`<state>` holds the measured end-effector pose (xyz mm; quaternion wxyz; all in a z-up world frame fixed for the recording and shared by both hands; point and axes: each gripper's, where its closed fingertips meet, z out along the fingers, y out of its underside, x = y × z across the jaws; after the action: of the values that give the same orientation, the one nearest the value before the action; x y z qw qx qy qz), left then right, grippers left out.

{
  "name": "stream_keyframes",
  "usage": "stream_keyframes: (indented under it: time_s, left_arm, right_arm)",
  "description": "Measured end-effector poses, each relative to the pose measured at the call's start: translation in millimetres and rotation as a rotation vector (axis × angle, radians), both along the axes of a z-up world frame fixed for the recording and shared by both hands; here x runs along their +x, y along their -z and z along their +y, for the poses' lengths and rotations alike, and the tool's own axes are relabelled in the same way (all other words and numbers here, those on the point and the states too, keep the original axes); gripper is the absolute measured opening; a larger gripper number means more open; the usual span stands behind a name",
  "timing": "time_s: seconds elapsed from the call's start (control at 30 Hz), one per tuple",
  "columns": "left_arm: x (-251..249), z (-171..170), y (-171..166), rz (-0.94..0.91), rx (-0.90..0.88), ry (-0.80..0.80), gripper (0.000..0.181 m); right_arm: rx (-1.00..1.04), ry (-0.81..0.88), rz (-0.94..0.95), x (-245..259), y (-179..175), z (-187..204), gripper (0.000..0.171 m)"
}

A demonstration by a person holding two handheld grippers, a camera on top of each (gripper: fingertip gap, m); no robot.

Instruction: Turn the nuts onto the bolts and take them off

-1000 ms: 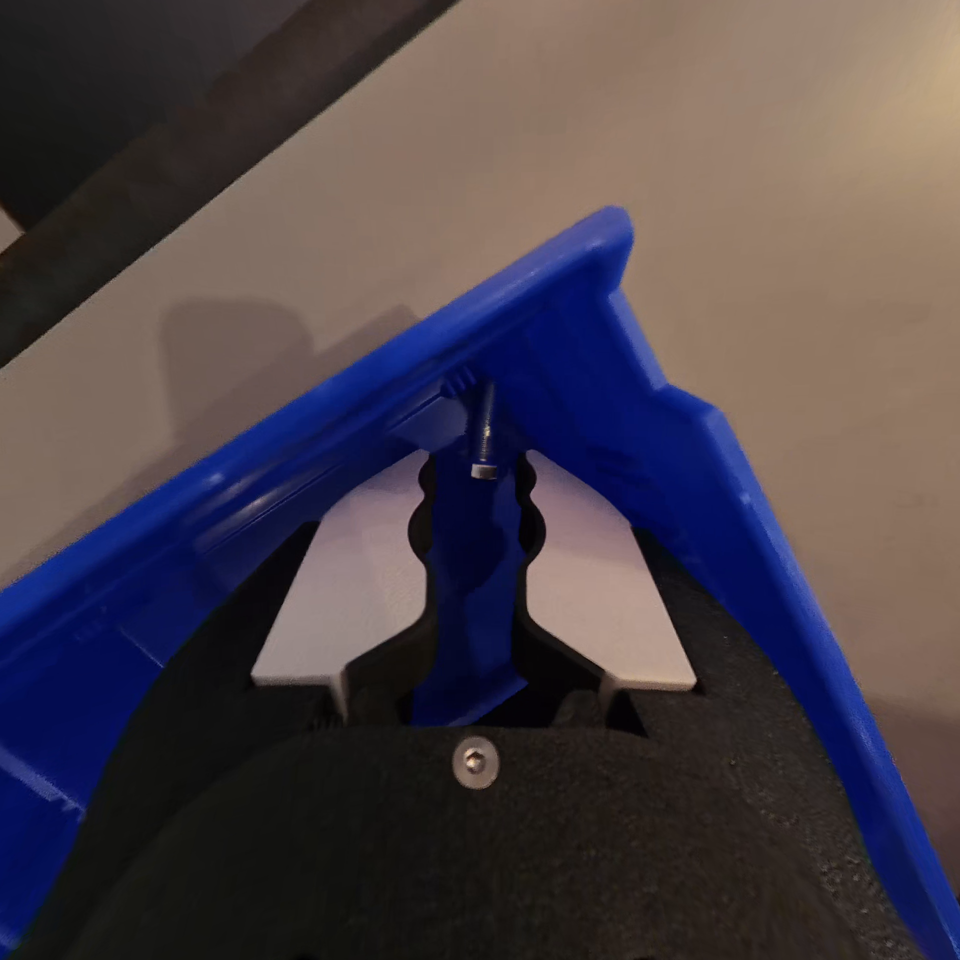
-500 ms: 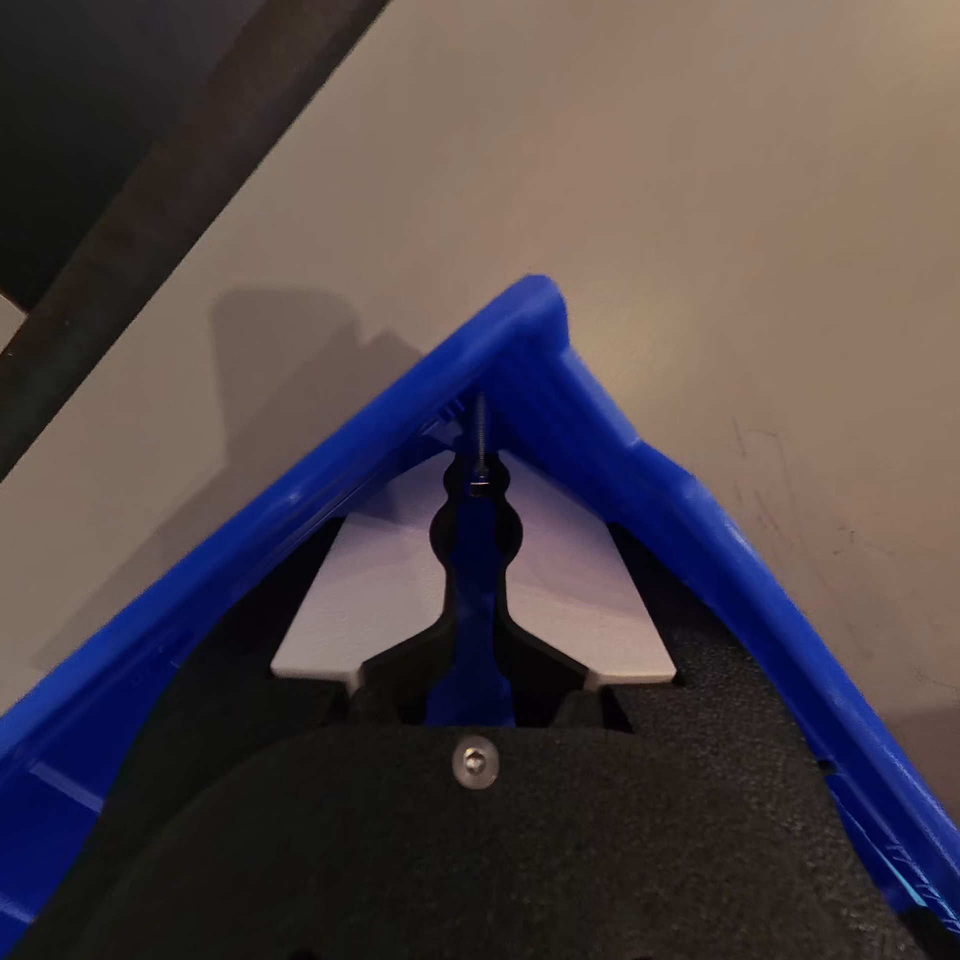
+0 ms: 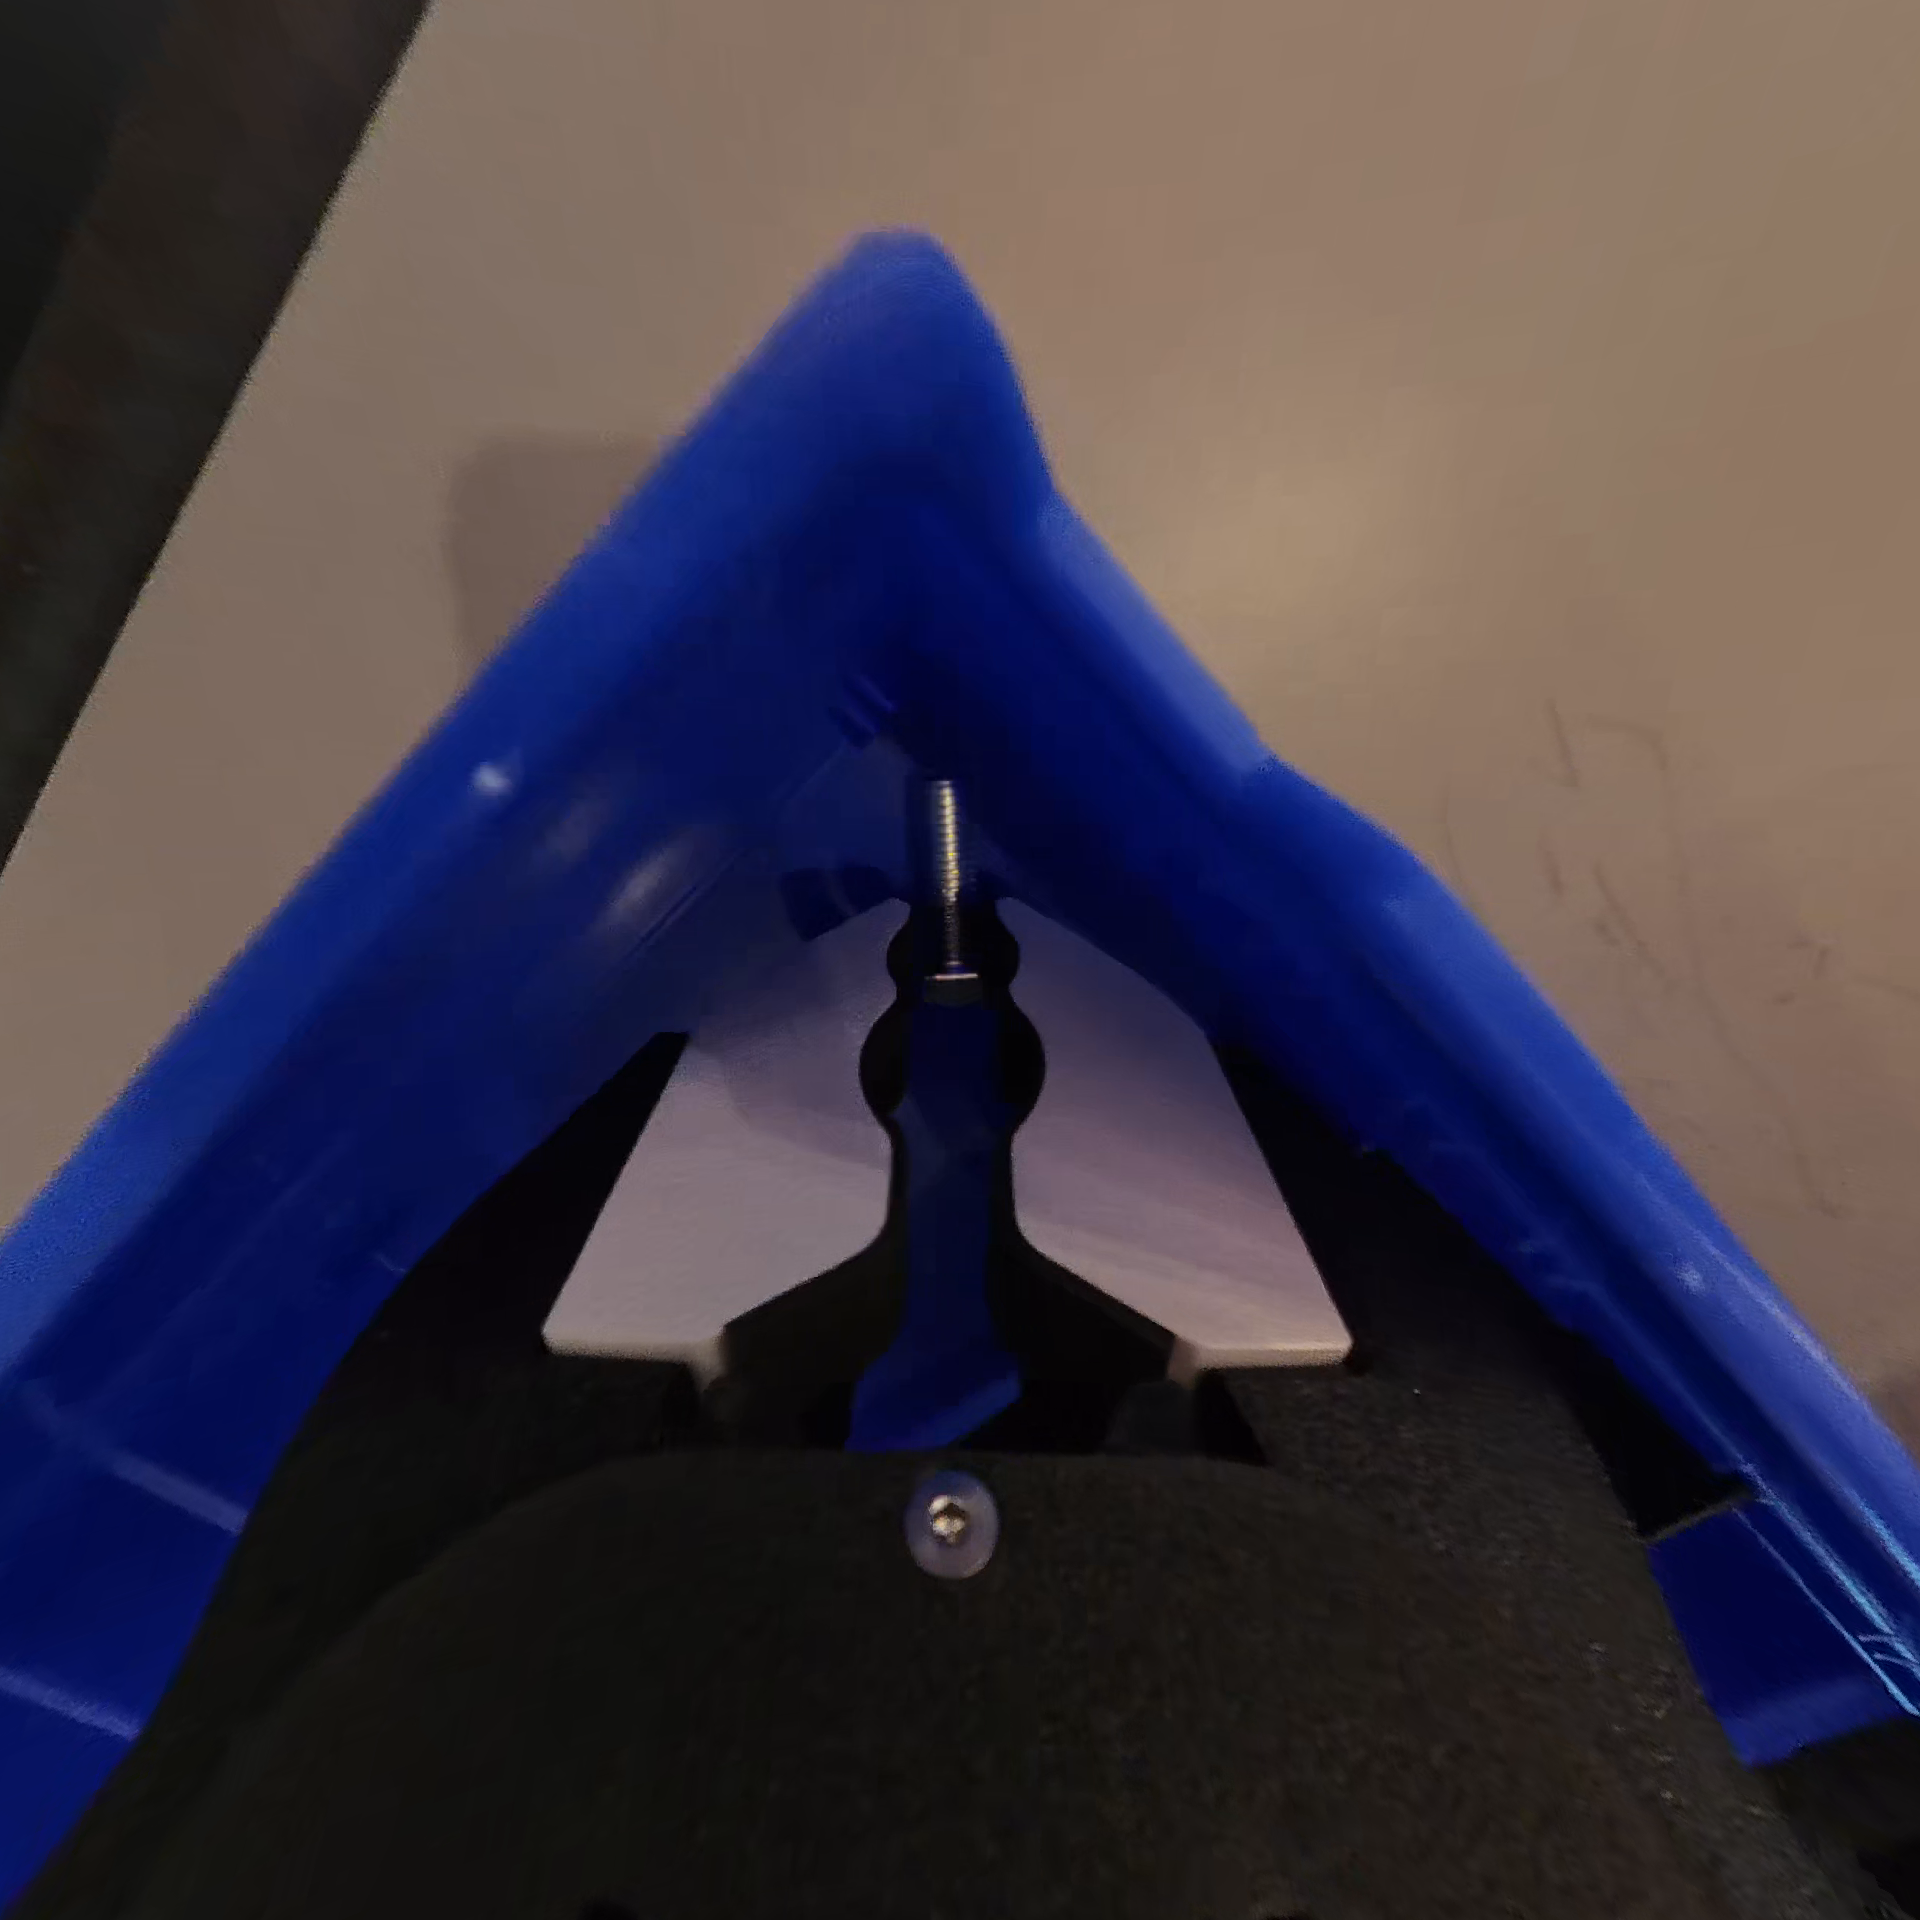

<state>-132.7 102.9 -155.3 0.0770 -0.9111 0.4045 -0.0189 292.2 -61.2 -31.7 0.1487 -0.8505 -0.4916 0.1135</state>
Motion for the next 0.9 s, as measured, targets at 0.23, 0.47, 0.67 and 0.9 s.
stream_keyframes:
  time_s: [0.23,0.47,0.67,0.9]
  left_arm:
    - [-19,-9,-19,-0.047,0.074,-0.035,0.01]
    - [9,-35,-148,-0.503,0.36,-0.065,0.009]
    - [117,-109,-243,-1.032,0.41,0.114,0.009]
    - [213,-165,-279,-1.246,0.363,0.357,0.009]
  right_arm:
    - [0.004,-0.008,0.005,-1,0,0,0.013]
    - [0.227,-0.005,0.157,-34,-38,33,0.012]
    - [0.453,-0.179,0.92,-163,-139,31,0.022]
    - [0.192,-0.18,1.455,-179,-182,5,0.028]
